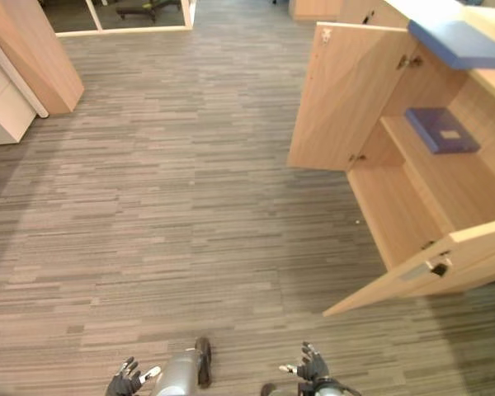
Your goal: Walk over to the cabinet, pick up the folder, carry it to the office cabinet, place the folder inside the office cabinet, then close the office cabinet door
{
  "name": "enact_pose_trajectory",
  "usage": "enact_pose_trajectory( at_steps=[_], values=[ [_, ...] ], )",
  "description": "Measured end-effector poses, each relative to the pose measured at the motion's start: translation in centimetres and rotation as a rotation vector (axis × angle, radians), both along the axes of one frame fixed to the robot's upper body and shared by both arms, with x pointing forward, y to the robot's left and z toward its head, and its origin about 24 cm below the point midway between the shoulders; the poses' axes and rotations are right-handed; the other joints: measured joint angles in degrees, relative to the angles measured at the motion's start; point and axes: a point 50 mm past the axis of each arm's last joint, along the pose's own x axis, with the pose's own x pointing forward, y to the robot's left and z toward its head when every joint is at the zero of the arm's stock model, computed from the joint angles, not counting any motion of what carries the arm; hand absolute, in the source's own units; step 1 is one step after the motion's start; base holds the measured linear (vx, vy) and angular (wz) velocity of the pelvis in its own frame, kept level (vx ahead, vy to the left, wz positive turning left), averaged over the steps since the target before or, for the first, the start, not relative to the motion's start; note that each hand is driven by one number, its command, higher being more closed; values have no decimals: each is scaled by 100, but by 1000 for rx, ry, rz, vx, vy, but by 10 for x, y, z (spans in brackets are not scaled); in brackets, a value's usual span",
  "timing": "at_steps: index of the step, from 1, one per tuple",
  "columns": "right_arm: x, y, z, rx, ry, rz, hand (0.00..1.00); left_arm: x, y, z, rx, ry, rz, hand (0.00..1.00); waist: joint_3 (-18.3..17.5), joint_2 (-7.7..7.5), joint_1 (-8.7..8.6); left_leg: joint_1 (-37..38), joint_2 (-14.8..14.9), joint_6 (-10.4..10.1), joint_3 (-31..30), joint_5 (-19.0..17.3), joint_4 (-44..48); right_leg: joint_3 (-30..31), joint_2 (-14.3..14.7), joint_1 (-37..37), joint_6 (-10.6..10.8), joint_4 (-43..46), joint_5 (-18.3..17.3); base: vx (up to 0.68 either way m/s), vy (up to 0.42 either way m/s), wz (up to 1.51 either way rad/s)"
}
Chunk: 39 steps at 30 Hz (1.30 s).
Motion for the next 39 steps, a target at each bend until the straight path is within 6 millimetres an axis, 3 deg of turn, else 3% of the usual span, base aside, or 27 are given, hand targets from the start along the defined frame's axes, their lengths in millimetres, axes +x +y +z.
enact_pose_trajectory(
  at_steps=[1, 2, 3, 5, 7, 8, 10, 11, 13, 14, 15, 16, 17, 20, 22, 24, 25, 28, 29, 32, 35, 36, 37, 38, 39],
  values=[
    [-1, 0, 0, -1, 3, 0, 0, -1, -2, -1, -4, 2, 2, 0, -36, 59, 26, 23, 8, -47, 7, 314, -324, 37, -72, 25, 161, 40, -82, 315, 318, -28],
    [-4, -2, -2, -2, 17, -7, 0, -2, -4, -2, -12, 6, 5, 0, -82, 105, 67, 99, -56, 45, 130, 882, -318, 83, -220, 95, 296, 55, -199, 349, 348, -33],
    [-1, 3, -3, 13, 18, -8, 0, 1, -3, -1, -6, -2, 4, 0, -109, 36, 100, 106, -192, 311, 257, 890, -211, 66, -394, 158, 316, 80, -211, 373, 349, -25],
    [6, 13, -2, 39, -2, -8, 0, 5, -2, 0, -3, -16, 11, 0, -154, -5, 113, 180, -371, 456, 452, 696, -140, -27, -633, 124, 379, 203, -54, 421, 322, -24],
    [9, 20, -1, 59, -9, -7, 0, 5, -4, 0, -7, -15, 19, 0, -246, -13, 182, 357, -529, 661, 693, 530, -116, -20, -854, 118, 610, 304, 108, 349, 250, -40],
    [6, 22, -3, 65, 3, -9, 0, 3, -6, -2, -12, -7, 22, 0, -419, -8, 225, 469, -677, 741, 788, 461, -234, -25, -1014, 54, 726, 332, 215, 352, 249, -28],
    [3, 20, -5, 63, 17, -24, 0, 3, -9, -4, -20, 2, 18, 0, -659, 7, 222, 661, -966, 867, 836, 376, -471, -16, -1277, -30, 745, 602, 278, 348, 240, -8],
    [2, 17, -5, 62, 21, -39, 0, 4, -11, -4, -24, 3, 15, 0, -674, 21, 222, 771, -1047, 910, 829, 346, -534, -12, -1339, -47, 746, 790, 278, 278, 211, 7],
    [-1, 6, -6, 48, 34, -84, 0, 6, -19, -5, -42, -2, -4, 0, -719, 66, 199, 1241, -1316, 977, 717, 289, -821, 0, -1590, -404, 714, 2121, 297, 265, 237, 11],
    [-1, 2, -6, 41, 32, -93, 0, 6, -24, -6, -50, -2, -20, 0, -732, 78, 176, 1451, -1417, 1038, 674, 240, -949, -24, -1722, -714, 526, 2912, 413, 227, 218, 16],
    [1, -1, -5, 41, 26, -107, 0, 6, -26, -7, -56, 4, -30, 0, -730, 71, 83, 1701, -1527, 1098, 639, 193, -1064, -112, -1949, -1153, -16, 4017, 619, 234, 194, 20],
    [6, 0, -4, 50, 10, -123, 0, 4, -26, -8, -58, 17, -31, 0, -717, 96, 21, 1923, -1579, 1091, 604, 155, -1131, -325, -2074, -1466, -51, 4794, 536, 234, 153, 16],
    [9, 1, -3, 53, 1, -128, 0, 3, -26, -9, -58, 23, -32, 0, -679, 122, -16, 2060, -1573, 1083, 578, 150, -1166, -420, -2059, -1597, 17, 5011, 466, 258, 130, 14],
    [20, 8, 2, 84, -50, -158, 0, 3, -26, -10, -57, 30, -39, 0, -453, 182, -129, 2561, -1409, 997, 449, 99, -1224, -1049, -1690, -1898, 243, 4918, -126, 149, 13, 15],
    [23, 9, 4, 99, -67, -175, 0, 6, -26, -10, -55, 26, -41, 0, -360, 180, -138, 2734, -1281, 939, 395, 0, -1304, -1432, -1441, -2019, 285, 4382, -236, 89, -54, 20],
    [26, 13, 5, 117, -77, -185, 0, 10, -23, -9, -48, 18, -28, 0, -253, 75, -122, 2833, -1201, 852, 413, -145, -1327, -1876, -1243, -2128, 299, 3627, -222, 26, -74, -1],
    [26, 14, 5, 125, -78, -196, 0, 10, -22, -9, -43, 21, -30, 0, -253, 57, -124, 2833, -1178, 807, 430, -183, -1302, -2028, -1185, -2126, 267, 3359, -201, 24, -111, -15],
    [23, 14, 3, 151, -76, -248, 0, 12, -21, -10, -35, 36, -32, 0, -309, -61, -170, 2832, -1134, 628, 480, -342, -1248, -2642, -1003, -2044, -255, 2196, 144, 139, -155, -12],
    [21, 11, 2, 154, -72, -277, 0, 11, -25, -12, -42, 47, -33, 0, -334, -7, -176, 2819, -963, 505, 476, -449, -1172, -2760, -807, -1925, -357, 1965, 293, 278, -234, -1],
    [14, 10, -1, 166, -49, -326, 0, 10, -25, -12, -39, 57, -42, 0, -398, 50, -203, 2938, -462, 254, 518, -603, -1112, -2916, -170, -1585, -433, 1391, 254, 301, -262, -8],
    [10, 5, -3, 169, -38, -372, 0, 7, -23, -14, -42, 71, -34, 0, -408, 63, -255, 3014, -153, 83, 651, -702, -952, -2890, 257, -1312, -536, 1001, 186, 315, -273, -22],
    [7, 4, -4, 170, -32, -378, 0, 6, -23, -14, -45, 72, -23, 0, -400, 49, -267, 2974, -54, -32, 737, -778, -571, -2831, 379, -1108, -540, 787, 184, 396, -285, -31],
    [5, 5, -4, 169, -29, -376, 0, 6, -19, -13, -44, 63, 9, 0, -385, 19, -270, 2639, 142, -29, 802, -938, 690, -2699, 489, -838, -538, 550, 169, 325, -228, -33],
    [5, 5, -4, 171, -29, -375, 0, 7, -18, -12, -45, 59, 18, 0, -375, 13, -266, 2523, 207, -23, 814, -947, 1044, -2661, 513, -765, -538, 506, 168, 294, -188, -55],
    [5, 5, -4, 172, -32, -358, 0, 6, -17, -11, -48, 43, 59, 0, -357, 64, -210, 2000, 535, 210, 829, -769, 2628, -2463, 656, -529, -575, 391, 108, 326, -74, -84]
  ],
)
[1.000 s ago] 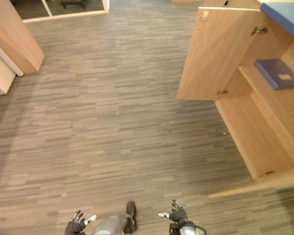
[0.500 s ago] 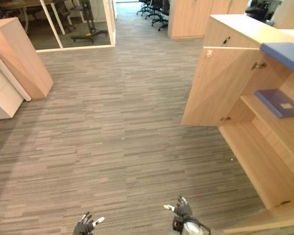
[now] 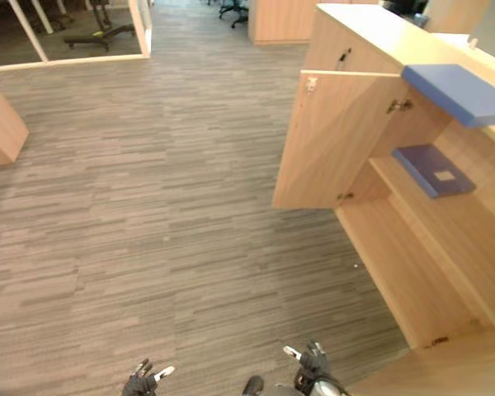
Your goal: Walk over to the cabinet, pick up the folder, carry it to the office cabinet, place the folder inside the office cabinet, then close the office cabinet door
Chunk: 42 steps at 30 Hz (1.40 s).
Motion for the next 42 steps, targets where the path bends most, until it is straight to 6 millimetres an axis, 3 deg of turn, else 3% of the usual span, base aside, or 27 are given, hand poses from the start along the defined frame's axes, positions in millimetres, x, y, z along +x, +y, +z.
enact_pose_trajectory(
  at_steps=[1, 3, 6, 10, 11, 12, 13, 14, 15, 16, 19, 21, 23, 26, 28, 30, 33, 35, 37, 38, 40, 41, 42],
  values=[
    [0, -1, 0, -6, 2, 22, 0, -2, 1, 1, -1, -8, 26, 0, -7, 50, 109, -522, 408, 150, 1, 81, 1287, 256, 163, 191, -76, -1, -102, 326, -74, -100],
    [-1, 2, -1, -4, 9, 44, 0, 2, 7, 4, 10, -34, 51, 0, 28, -22, 222, -1019, 734, 176, -43, 21, 2039, 612, 236, 355, -156, 41, -237, 369, -18, -104],
    [-3, 2, -2, -3, 24, 49, 0, 8, 10, 9, 13, -70, 75, 0, 74, -79, 303, -1676, 738, 59, -180, -113, 1629, 1180, 172, 628, -97, -48, -260, 355, 29, -98],
    [3, 1, -2, -6, 25, 55, 0, 16, 8, 11, 8, -98, 72, 0, 174, -152, 354, -1934, -45, -110, -536, -112, -463, 1673, -277, 880, 45, -199, -253, 303, 157, -76],
    [4, 1, -1, -8, 22, 57, 0, 17, 6, 11, 5, -100, 64, 0, 186, -138, 359, -1937, -291, -209, -793, 96, -1432, 1737, -408, 1001, 126, -316, -263, 360, 270, -54],
    [4, 1, -1, -9, 22, 63, 0, 18, 4, 11, 3, -102, 56, 0, 193, -124, 392, -1893, -431, -222, -1008, 456, -2343, 1824, -512, 1119, 294, -376, -335, 445, 355, -48],
    [3, 2, -2, -11, 25, 70, 0, 18, 4, 11, 3, -102, 55, 0, 196, -122, 403, -1886, -459, -239, -1071, 839, -2531, 1852, -554, 1171, 373, -376, -382, 462, 386, -40],
    [1, 4, -2, -17, 32, 93, 0, 19, 2, 10, 0, -100, 55, 0, 171, -92, 430, -1720, -516, -250, -1059, 1575, -2681, 1911, -632, 1234, 456, -369, -420, 457, 391, -28],
    [2, 13, -3, -6, 34, 129, 0, 21, 7, 12, 14, -105, 51, 0, 168, -231, 424, -1687, -630, -71, -942, 1584, -2696, 1947, -792, 1222, 577, -302, -342, 374, 313, -24],
    [2, 15, -3, 2, 31, 132, 0, 21, 7, 12, 17, -106, 50, 0, 149, -259, 424, -1691, -664, -11, -897, 1522, -2675, 1951, -856, 1175, 692, -257, -254, 283, 235, -19],
    [2, 21, -3, 16, 30, 136, 0, 20, 7, 11, 13, -101, 64, 0, 67, -279, 512, -1499, -841, 260, -517, 1229, -2513, 2064, -1204, 1125, 1014, -106, 123, 326, 277, -37],
    [2, 20, -3, 13, 27, 134, 0, 15, 6, 9, 10, -83, 78, 0, -171, -275, 568, -1317, -1100, 427, -199, 1106, -2743, 2170, -1553, 1009, 1089, -77, 310, 390, 342, -56],
    [2, 17, -3, 8, 28, 131, 0, 11, 5, 6, 4, -62, 81, 0, -289, -255, 590, -1152, -1290, 494, -29, 1063, -2957, 2279, -1786, 834, 1090, 175, 310, 178, 188, -48],
    [-3, 5, -4, -15, 44, 112, 0, 0, 0, 2, -7, -21, 80, 0, -376, -103, 548, -575, -1618, 622, 146, 977, -3404, 2618, -2150, 190, 1081, 1717, 310, 141, 248, -43],
    [-7, 0, -4, -26, 52, 107, 0, -4, -1, 0, -8, -2, 69, 0, -376, -108, 411, -166, -1842, 690, 287, 861, -3634, 2513, -2540, -618, 539, 3520, 571, 123, 251, -25],
    [-6, 0, -3, -27, 39, 104, 0, -9, 0, -1, -7, 15, 76, 0, -351, -90, 310, 129, -1906, 720, 353, 840, -3789, 2232, -2656, -963, 584, 4227, 484, 134, 164, -22],
    [-4, 1, -1, -29, 19, 98, 0, -9, -1, -2, -5, 16, 73, 0, -260, -70, 197, 437, -1761, 660, 409, 765, -3871, 1454, -2341, -1232, 737, 4316, -169, 105, 3, -19],
    [-2, 1, 0, -29, 6, 88, 0, -7, 0, -1, -8, 7, 97, 0, -150, -71, 218, 623, -1612, 554, 515, 622, -3876, 837, -2110, -1289, 748, 4014, -443, 73, -75, -47],
    [-1, -1, 0, -15, -5, 35, 0, -8, 0, -1, -10, 9, 120, 0, -94, -93, 180, 739, -1463, 513, 625, 475, -3844, 279, -1813, -1323, 746, 3423, -480, 41, -97, -41],
    [-2, -2, 0, -10, -5, 16, 0, -8, 1, -2, -10, 12, 127, 0, -98, -95, 119, 775, -1419, 432, 629, 426, -3837, 50, -1641, -1336, 712, 2916, -459, 65, -133, 0],
    [-10, -8, -2, -12, 13, -17, 0, -8, 4, -2, -5, 13, 137, 0, -81, -205, 54, 806, -1447, 351, 567, 368, -3831, -104, -1530, -1276, 422, 2210, -275, 128, -161, 17],
    [-16, -14, -3, -20, 31, -38, 0, -9, 2, -3, -11, 19, 143, 0, -113, -178, 36, 845, -1392, 260, 506, 301, -3817, -160, -1428, -1227, 241, 2002, -295, 214, -201, 19],
    [-24, -18, -5, -24, 55, -62, 0, -12, -1, -4, -18, 27, 151, 0, -149, -96, 19, 852, -1226, 143, 485, 246, -3797, -262, -1234, -1101, 240, 1765, -317, 243, -213, 14]
  ],
)
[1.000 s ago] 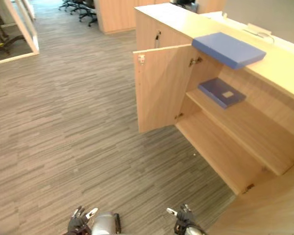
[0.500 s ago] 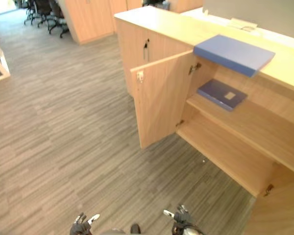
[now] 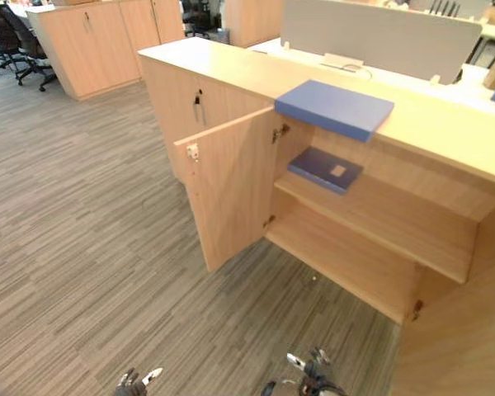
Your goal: Walk over to the cabinet, pick up the folder, carry it to the office cabinet, place the folder inside the office cabinet, then close the office cabinet door
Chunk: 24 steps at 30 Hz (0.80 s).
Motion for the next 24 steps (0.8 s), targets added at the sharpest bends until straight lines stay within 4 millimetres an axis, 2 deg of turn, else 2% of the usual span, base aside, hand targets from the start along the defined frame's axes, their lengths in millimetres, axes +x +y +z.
enact_pose_trajectory(
  at_steps=[2, 4, 5, 6, 7, 9, 10, 12, 14, 15, 16, 17, 18, 19, 20, 21, 24],
  values=[
    [-6, 0, -2, 5, 25, -6, 0, -2, 1, 0, -1, 3, 15, 0, -15, 23, -1, -11, 258, -137, 9, -72, 201, -66, 285, 189, -38, -247, -31, 354, -293, 1],
    [-11, 4, -4, 19, 40, -15, 0, -2, 4, 0, 3, 1, 33, 0, 6, -21, -23, -152, 572, -209, -1, -346, 894, -73, 559, 481, -73, -579, -53, 422, -349, -7],
    [-12, 5, -4, 26, 40, -22, 0, -2, 7, 1, 5, -2, 52, 0, 18, -45, -36, -407, 834, -163, -16, -550, 1867, -33, 708, 712, -74, -782, -54, 234, -200, -22],
    [-12, 6, -4, 28, 39, -21, 0, 0, 9, 2, 6, -12, 64, 0, 25, -46, -30, -711, 1084, -139, -40, -585, 2850, 41, 821, 875, -76, -922, -55, 371, -196, -57],
    [-11, 5, -4, 24, 38, -9, 0, -1, 9, 3, 3, -23, 85, 0, 28, -35, 52, -1206, 1499, 0, -116, -441, 4341, 298, 1011, 1179, -132, -1081, -141, 333, -91, -68],
    [-6, 6, -3, 23, 27, 11, 0, -3, 10, 3, 1, -24, 98, 0, 37, -8, 117, -1563, 1773, -5, -236, -469, 5205, 532, 1144, 1362, -170, -1151, -272, 345, -12, -82],
    [-2, 10, -2, 28, 21, 35, 0, -1, 13, 5, 7, -43, 111, 0, 45, -32, 251, -1916, 1921, -11, -359, -484, 5575, 876, 1179, 1474, -189, -1157, -376, 315, 42, -100],
    [8, 14, -1, 41, 3, 35, 0, 3, 14, 7, 10, -63, 122, 0, 62, -72, 380, -2363, 1846, -59, -659, -510, 5377, 1347, 1114, 1679, -132, -1308, -371, 337, 101, -132],
    [13, 16, 0, 46, -7, 36, 0, 3, 14, 7, 4, -68, 132, 0, 76, -82, 419, -2494, 1741, -143, -761, -558, 5035, 1550, 1007, 1765, -63, -1337, -338, 306, 165, -99],
    [22, 19, 2, 49, -25, 52, 0, 5, 14, 8, 2, -79, 139, 0, 119, -85, 438, -2662, 1468, -174, -972, -558, 4249, 1771, 771, 1944, 49, -1405, -272, 275, 191, -79],
    [24, 21, 3, 49, -31, 64, 0, 6, 13, 8, 0, -85, 140, 0, 151, -92, 439, -2693, 1335, -192, -1098, -549, 3927, 1809, 681, 2040, 114, -1473, -233, 367, 291, -94],
    [26, 21, 3, 49, -37, 65, 0, 13, 10, 9, -8, -100, 124, 0, 151, -93, 452, -2766, 1018, -332, -1529, -419, 3117, 1859, 488, 2124, 232, -1524, -186, 377, 371, -63],
    [26, 21, 4, 46, -41, 65, 0, 16, 6, 10, -17, -112, 107, 0, 117, -35, 486, -2732, 751, -447, -2055, -41, 2170, 1968, 360, 2160, 374, -1540, -194, 379, 394, -67],
    [26, 21, 4, 44, -41, 70, 0, 17, 5, 10, -18, -116, 104, 0, 99, -11, 517, -2714, 682, -545, -2183, 423, 2125, 2059, 309, 2204, 471, -1566, -208, 413, 428, -66],
    [25, 30, 2, 68, -37, 72, 0, 19, 8, 11, -14, -126, 109, 0, 57, -119, 534, -2649, 506, -416, -2063, 548, 2146, 2231, 116, 2218, 551, -1601, -129, 440, 411, -44],
    [26, 38, 2, 87, -42, 74, 0, 29, 10, 14, -10, -161, 112, 0, 46, -181, 500, -2637, 459, -287, -1947, 409, 2223, 2259, 25, 2177, 541, -1575, 139, 443, 405, -34],
    [31, 44, 4, 94, -56, 115, 0, 41, 7, 17, -21, -190, 105, 0, 24, -170, 524, -2443, 460, -44, -1461, 185, 2370, 2533, -172, 2070, 594, -1505, 455, 394, 381, -60]
  ],
)
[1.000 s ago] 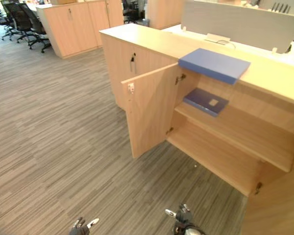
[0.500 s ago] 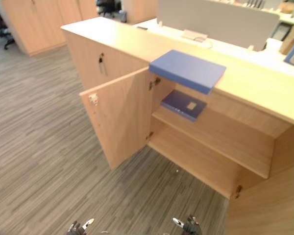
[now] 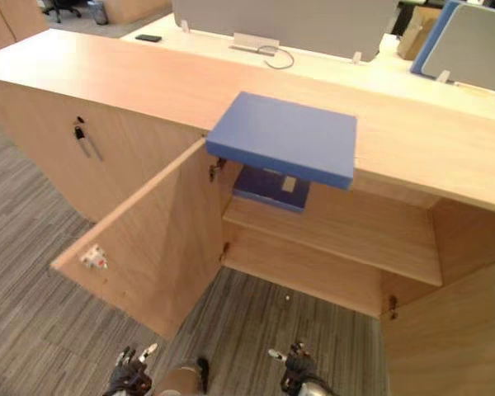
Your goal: Walk over to the cabinet, pick up the folder, carry it to the office cabinet, place the folder inside the office cabinet, then close the office cabinet door
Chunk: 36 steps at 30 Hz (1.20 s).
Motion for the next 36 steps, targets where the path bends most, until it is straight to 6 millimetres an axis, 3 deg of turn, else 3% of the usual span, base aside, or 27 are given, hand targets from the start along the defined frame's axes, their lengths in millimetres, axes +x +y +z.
enact_pose_trajectory(
  at_steps=[2, 3, 4, 7, 9, 10, 12, 13, 15, 16, 17, 18, 19, 22, 31, 35, 36],
  values=[
    [4, 0, 1, 2, -12, 2, 0, 4, -1, 1, 0, -6, -13, 0, -41, 3, 25, 219, 12, 129, 382, -79, -31, 205, -71, -240, 6, 18, 106, 183, 201, -109],
    [2, -2, 1, 1, -6, -2, 0, 2, -3, 0, 5, 5, -37, 0, -113, 17, 43, 333, 6, 161, 583, -112, -73, 229, -172, -351, 114, 114, 225, 103, 125, -127],
    [0, -4, 0, -4, 0, 0, 0, 1, -5, -2, 6, 19, -59, 0, -178, 62, 44, 434, 10, 152, 645, -123, -194, 238, -214, -487, 224, 205, 325, 74, 81, -104],
    [-6, -11, -2, -31, 19, 25, 0, -2, -12, -5, 0, 43, -104, 0, -237, 189, 18, 954, -55, 146, 813, -127, -843, 202, -339, -971, 235, 1018, 400, 86, 56, -84],
    [-16, -16, -4, -40, 46, 17, 0, -4, -14, -7, -2, 57, -122, 0, -258, 206, -14, 1309, -137, 154, 960, -122, -1177, -28, -532, -1269, 201, 1673, 422, 55, 50, -42],
    [-16, -19, -4, -42, 43, 0, 0, -10, -14, -10, -5, 82, -131, 0, -288, 241, -117, 1443, -164, 191, 997, -97, -1338, -389, -643, -1340, 145, 1899, 438, 38, 36, -22],
    [-16, -18, -4, -37, 47, -6, 0, -14, -13, -12, -3, 104, -138, 0, -305, 251, -210, 1502, -152, 201, 1003, -64, -1454, -690, -693, -1350, 98, 1945, 322, 32, -9, -13],
    [-14, -18, -4, -36, 44, -4, 0, -17, -12, -13, 1, 122, -149, 0, -298, 262, -250, 1501, -96, 173, 1003, -5, -1533, -817, -634, -1436, 156, 1937, -62, 25, -84, -12],
    [-12, -18, -4, -38, 41, -2, 0, -21, -11, -15, -1, 143, -152, 0, -279, 288, -291, 1530, 0, 108, 984, 47, -1599, -946, -475, -1513, 185, 1856, -383, 5, -144, -7],
    [-10, -19, -3, -39, 37, 0, 0, -23, -10, -16, -1, 153, -153, 0, -218, 284, -297, 1640, 134, 42, 971, 68, -1632, -1040, -236, -1561, 175, 1597, -485, -5, -171, -3],
    [-10, -18, -3, -39, 35, 1, 0, -23, -9, -16, 1, 154, -152, 0, -193, 261, -299, 1686, 165, -33, 951, 70, -1631, -1083, -164, -1569, 173, 1420, -478, -35, -288, 6],
    [-9, -15, -3, -33, 33, 7, 0, -23, -2, -15, 20, 152, -152, 0, -139, 86, -302, 1733, 102, -160, 891, 42, -1579, -1066, -105, -1562, 113, 850, -304, -47, -251, 20],
    [-10, -13, -4, -29, 36, 9, 0, -22, 2, -14, 32, 151, -148, 0, -75, -28, -315, 1754, 28, -218, 822, 13, -1521, -1003, -116, -1534, 291, 775, -136, -31, -271, 30],
    [-8, -23, -3, -55, 35, 10, 0, -26, -5, -17, 1, 161, -118, 0, -44, 103, -348, 1807, 224, -393, 525, 75, -1613, -1136, 98, -1492, 138, 875, -312, 15, -188, 16],
    [-16, -29, -5, -65, 54, -12, 0, -29, -2, -16, 1, 162, -75, 0, -76, 118, -412, 1788, 473, -755, -97, 267, -2115, -1784, 366, -1294, -1, 837, -687, 110, -106, 31],
    [-17, -24, -6, -49, 65, -13, 0, -29, 2, -16, 16, 167, -104, 0, -75, 46, -415, 1736, 637, -763, -153, 109, -1827, -1782, 537, -1079, -61, 735, -722, 224, -57, 20],
    [-17, -23, -6, -45, 66, -14, 0, -28, 4, -14, 25, 161, -117, 0, -50, -4, -408, 1586, 686, -724, -157, -66, -1281, -1747, 582, -910, -70, 644, -727, 192, -68, 7]
  ],
)
